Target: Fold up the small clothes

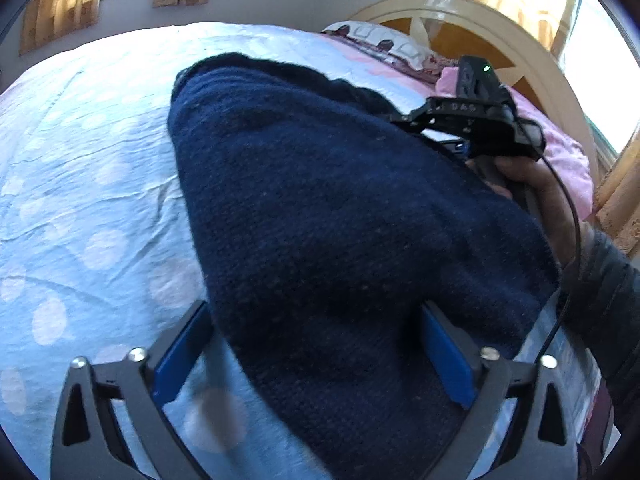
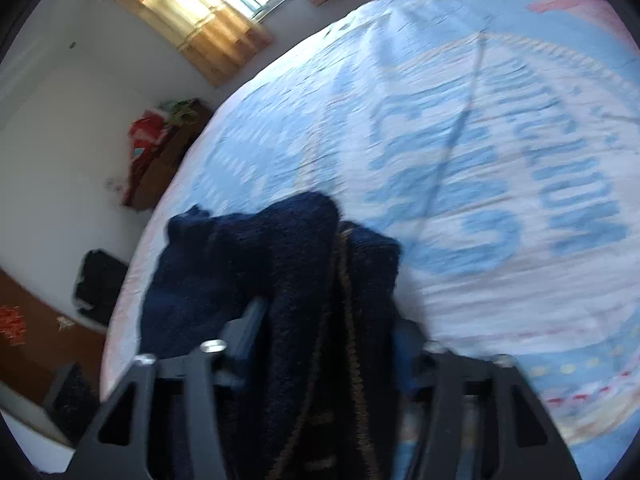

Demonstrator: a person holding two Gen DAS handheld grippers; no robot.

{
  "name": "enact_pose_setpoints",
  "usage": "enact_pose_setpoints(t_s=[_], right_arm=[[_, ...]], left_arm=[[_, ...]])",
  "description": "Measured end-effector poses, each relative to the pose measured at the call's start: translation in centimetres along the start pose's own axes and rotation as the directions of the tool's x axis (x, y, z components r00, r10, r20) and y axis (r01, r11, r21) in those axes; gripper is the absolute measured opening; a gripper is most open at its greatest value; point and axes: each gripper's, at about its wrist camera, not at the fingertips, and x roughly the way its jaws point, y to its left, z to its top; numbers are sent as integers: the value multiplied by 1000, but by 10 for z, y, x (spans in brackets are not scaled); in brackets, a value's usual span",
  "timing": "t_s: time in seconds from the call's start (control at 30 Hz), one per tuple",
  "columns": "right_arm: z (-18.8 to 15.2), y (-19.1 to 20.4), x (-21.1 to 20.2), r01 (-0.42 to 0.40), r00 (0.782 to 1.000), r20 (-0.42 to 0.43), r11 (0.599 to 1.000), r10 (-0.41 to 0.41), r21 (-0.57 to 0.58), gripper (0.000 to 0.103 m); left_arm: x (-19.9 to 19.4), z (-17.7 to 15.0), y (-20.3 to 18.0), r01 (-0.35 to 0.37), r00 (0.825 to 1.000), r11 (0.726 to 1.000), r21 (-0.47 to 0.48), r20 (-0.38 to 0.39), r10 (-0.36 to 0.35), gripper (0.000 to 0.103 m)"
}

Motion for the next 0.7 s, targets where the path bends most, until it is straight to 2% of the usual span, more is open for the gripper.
enact_pose_setpoints(t_s=[0.17, 0.23, 0.3, 0.33, 0.4, 0.47, 0.5, 0.63, 0.7], right_arm=[[-2, -3, 1, -17, 1000, 12, 1000, 16, 5, 48], [-3, -3, 1, -12, 1000, 16, 1000, 12, 7, 48], [-3, 1, 1, 5, 1000, 22, 1000, -5, 1, 46], [-5, 4, 0, 14, 999, 29, 1000, -14, -10, 38], [-9, 15, -6, 43, 997, 59, 998, -40, -46, 32], [-12, 21, -13, 57, 994, 94, 997, -53, -43, 22], [-14, 22, -19, 50, 992, 116, 998, -47, -29, 21], [-19, 36, -39, 14, 986, 165, 1000, -10, -24, 18], [-21, 50, -45, 29, 985, 170, 999, -23, -34, 18]], left_arm=[[5, 6, -3, 0, 1000, 1000, -2, 4, 0, 93], [6, 8, -6, 0, 1000, 1000, -2, 7, 0, 90], [6, 9, -7, -10, 1000, 1000, 6, 16, 10, 78], [4, 8, -9, -15, 1000, 1000, 15, 25, 14, 73], [0, 9, -10, -23, 998, 999, 26, 52, 21, 52], [-6, 7, -13, -43, 996, 998, 43, 85, 39, 42], [-10, 7, -16, -57, 994, 997, 52, 98, 52, 37], [-20, 6, -17, -55, 992, 997, 54, 112, 49, 32], [-28, 4, -14, -45, 992, 998, 44, 118, 39, 30]])
